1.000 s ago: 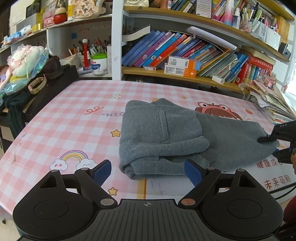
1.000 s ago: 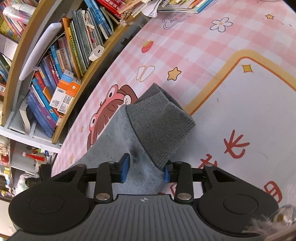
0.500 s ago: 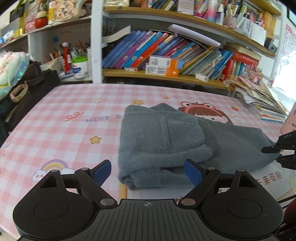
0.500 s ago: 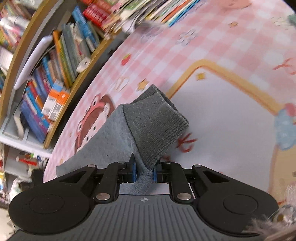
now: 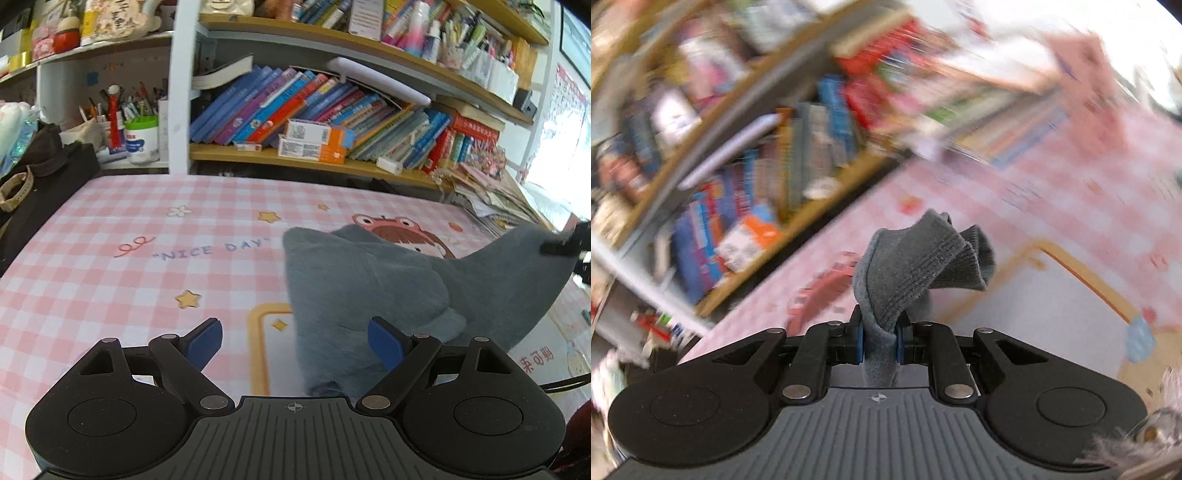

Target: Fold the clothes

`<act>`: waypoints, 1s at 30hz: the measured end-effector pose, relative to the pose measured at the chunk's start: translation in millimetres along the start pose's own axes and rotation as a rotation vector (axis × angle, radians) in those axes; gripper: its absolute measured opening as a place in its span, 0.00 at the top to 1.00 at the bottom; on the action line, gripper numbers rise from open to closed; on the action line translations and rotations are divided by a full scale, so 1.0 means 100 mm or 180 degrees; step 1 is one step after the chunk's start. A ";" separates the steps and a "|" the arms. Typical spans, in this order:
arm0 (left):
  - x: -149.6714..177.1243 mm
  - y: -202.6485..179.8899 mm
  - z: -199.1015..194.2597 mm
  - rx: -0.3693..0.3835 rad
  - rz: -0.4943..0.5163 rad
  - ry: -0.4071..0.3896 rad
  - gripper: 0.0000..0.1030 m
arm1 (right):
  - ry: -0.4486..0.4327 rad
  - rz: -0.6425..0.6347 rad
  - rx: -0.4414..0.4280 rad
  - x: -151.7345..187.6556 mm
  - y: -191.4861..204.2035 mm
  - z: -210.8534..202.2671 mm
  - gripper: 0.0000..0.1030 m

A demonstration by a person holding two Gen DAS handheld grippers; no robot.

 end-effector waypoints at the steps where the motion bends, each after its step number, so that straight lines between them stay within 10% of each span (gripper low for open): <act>1: -0.01 0.07 -0.01 -0.0003 -0.0029 -0.0017 0.15 | -0.0039 -0.0148 -0.0049 0.01 0.17 -0.02 0.86; 8: -0.03 0.59 -0.13 -0.0066 -0.0230 -0.0092 0.14 | -0.0057 -0.1340 -0.0374 0.44 1.33 0.00 0.86; 17: 0.08 1.18 -0.30 -0.0195 -0.0473 -0.0094 0.13 | 0.0804 -0.2628 -0.0617 1.64 2.03 0.40 0.68; 20: 0.08 1.21 -0.28 -0.0152 -0.0480 -0.0088 0.13 | 0.1047 -0.2624 -0.0749 1.87 2.06 0.40 0.51; 30: -0.35 0.63 0.00 0.0687 -0.0212 -0.0163 0.13 | 0.0523 -0.2032 -0.0867 1.36 1.90 0.05 0.34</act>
Point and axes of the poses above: each gripper's, at about its wrist camera, not at the fingertips, and z roughly the way its jaws point, y to its left, x to its underside, the point moved 10 cm from there along z, roughly the way its jaws point, and after that the axes turned 1 degree about z, right-handed, at the moved point
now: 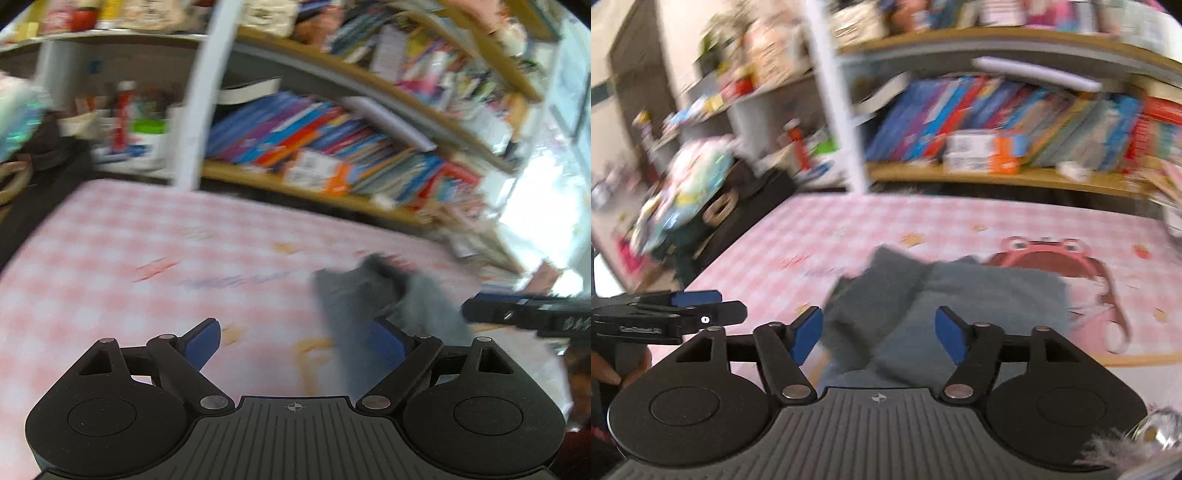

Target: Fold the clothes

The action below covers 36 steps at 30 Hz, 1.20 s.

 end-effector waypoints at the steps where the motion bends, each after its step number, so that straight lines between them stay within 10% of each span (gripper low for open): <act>1: -0.06 -0.10 0.09 0.0116 0.0000 0.0026 0.13 | -0.0043 0.0139 0.0106 -0.01 -0.13 -0.05 0.33; 9: -0.14 -0.61 0.82 0.0456 -0.0187 0.0364 0.16 | 0.0193 0.1044 0.1082 0.31 -1.17 -0.17 0.28; 13: -0.03 -0.62 0.98 0.0528 -0.0397 0.0626 0.84 | 0.0283 0.1218 0.1043 0.41 -1.28 -0.15 0.28; 15: -0.14 -0.65 0.81 0.0705 -0.0511 0.0389 0.86 | 0.0295 0.1205 0.1000 0.42 -1.27 -0.15 0.28; 19: -0.39 -0.68 0.35 0.1006 -0.0758 -0.0245 0.85 | 0.0279 0.1153 0.0879 0.41 -1.24 -0.16 0.26; 25: 0.39 0.03 0.87 -0.0074 -0.1224 0.0535 0.66 | 0.0399 0.1051 0.0723 0.45 -1.13 -0.04 0.26; 31: 0.22 -0.04 0.63 0.0078 -0.1333 0.0180 0.34 | 0.0420 0.0978 0.0567 0.43 -1.05 0.02 0.26; 36: 0.26 -0.03 0.62 0.0074 -0.1376 0.0272 0.33 | 0.0446 0.1009 0.0509 0.42 -1.04 0.08 0.26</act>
Point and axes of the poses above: each gripper's, at about its wrist camera, not at the fingertips, and z roughly the way its jaws point, y to its left, x to its underside, the point moved 10 cm from there along z, roughly the way its jaws point, and after that the axes turned 1 degree about z, right-handed, at the moved point
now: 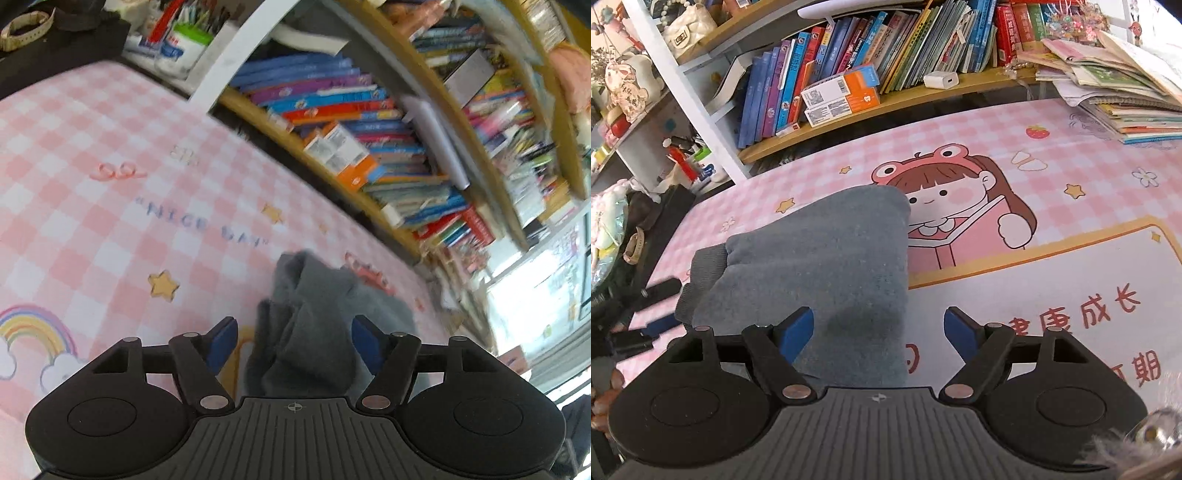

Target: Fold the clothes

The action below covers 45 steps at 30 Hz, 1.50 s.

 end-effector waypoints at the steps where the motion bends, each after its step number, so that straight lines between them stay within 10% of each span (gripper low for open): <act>1: 0.02 0.02 0.01 0.0007 -0.0041 0.0038 0.33 | 0.0019 0.0002 -0.0009 0.00 0.01 0.02 0.26; 4: 0.09 0.08 0.04 0.0032 -0.0157 0.0155 0.39 | 0.0069 -0.0013 -0.0026 0.01 0.03 0.06 0.26; 8: 0.16 0.05 0.10 0.0192 -0.0073 0.0357 0.71 | 0.0121 -0.0002 -0.0032 0.02 0.03 0.11 0.26; 12: 0.00 -0.05 -0.08 0.0221 0.0100 0.0040 0.86 | 0.0118 0.0015 -0.0047 0.01 0.03 0.13 0.26; 23: 0.07 0.15 0.06 -0.0232 0.0195 0.0216 0.59 | 0.0180 0.0091 -0.0077 0.02 0.01 0.20 0.26; 30: -0.04 -0.04 -0.08 0.0003 0.0250 -0.0016 0.11 | 0.0208 0.0273 -0.0165 0.02 -0.02 0.23 0.26; 42: 0.22 0.04 0.31 -0.0005 0.0097 0.0569 0.12 | 0.0457 0.0650 -0.0373 0.06 -0.06 0.41 0.32; 45: 0.25 -0.02 0.34 0.0111 0.0087 0.0635 0.36 | 0.0453 0.0494 -0.0427 0.04 0.05 0.40 0.53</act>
Point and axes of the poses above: each gripper's, at about its wrist camera, not at the fingertips, and z roughly the way its jaws point, y to its left, x to its underside, the point moved 10 cm from there along z, roughly the way its jaws point, and after that the axes turned 1 degree about z, right-handed, at the moved point
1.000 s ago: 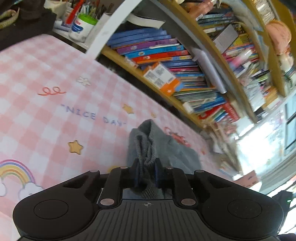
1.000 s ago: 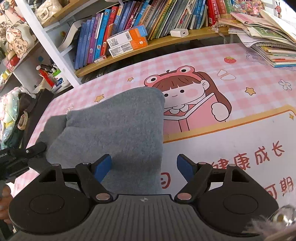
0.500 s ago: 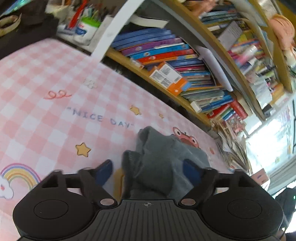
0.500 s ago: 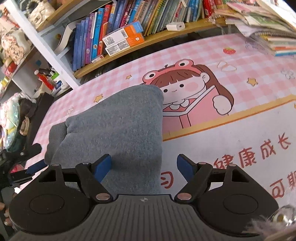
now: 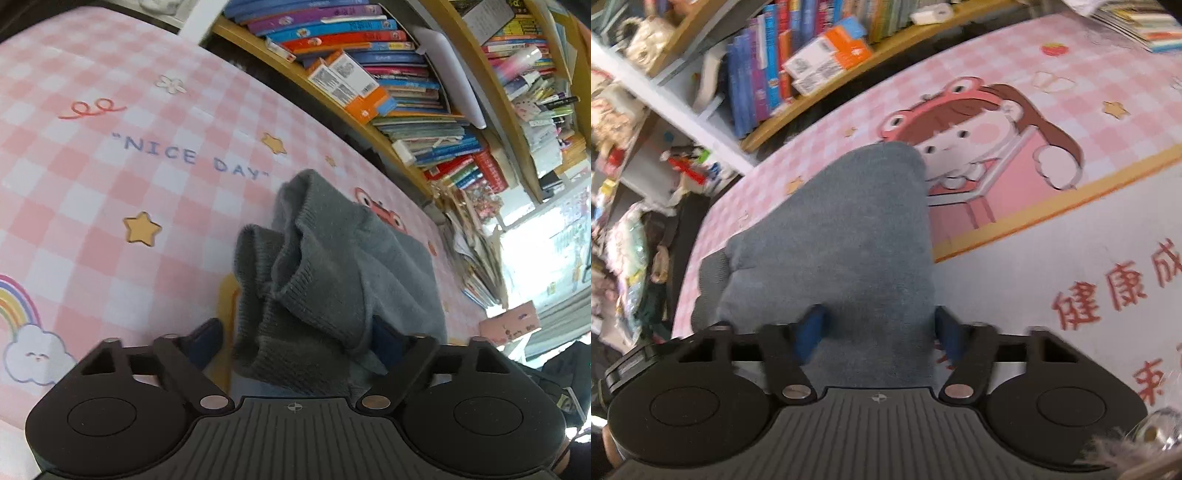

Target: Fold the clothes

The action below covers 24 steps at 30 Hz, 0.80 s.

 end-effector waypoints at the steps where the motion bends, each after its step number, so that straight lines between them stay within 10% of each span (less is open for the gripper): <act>1: 0.00 -0.05 0.00 0.0054 0.0028 0.0002 0.48 | -0.0022 -0.0116 0.0023 0.00 0.05 -0.02 0.56; 8: -0.02 -0.20 -0.07 -0.0042 0.0357 -0.0086 0.55 | -0.0282 -0.0685 0.0111 -0.03 0.25 -0.17 0.68; 20: 0.01 -0.05 0.07 0.0071 0.0002 0.0108 0.32 | 0.0019 -0.0049 0.0017 -0.02 -0.04 0.05 0.43; 24: 0.02 -0.12 0.09 0.0123 0.0072 0.0148 0.46 | 0.0019 -0.0150 -0.0033 0.00 0.04 0.05 0.59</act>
Point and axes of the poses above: each gripper's, at about its wrist camera, not at the fingertips, and z roughly the way its jaws point, y to its left, x to its underside, the point moved 10 cm from there along z, roughly the way its jaws point, and after that the axes turned 1 degree about z, right-handed, at the moved point
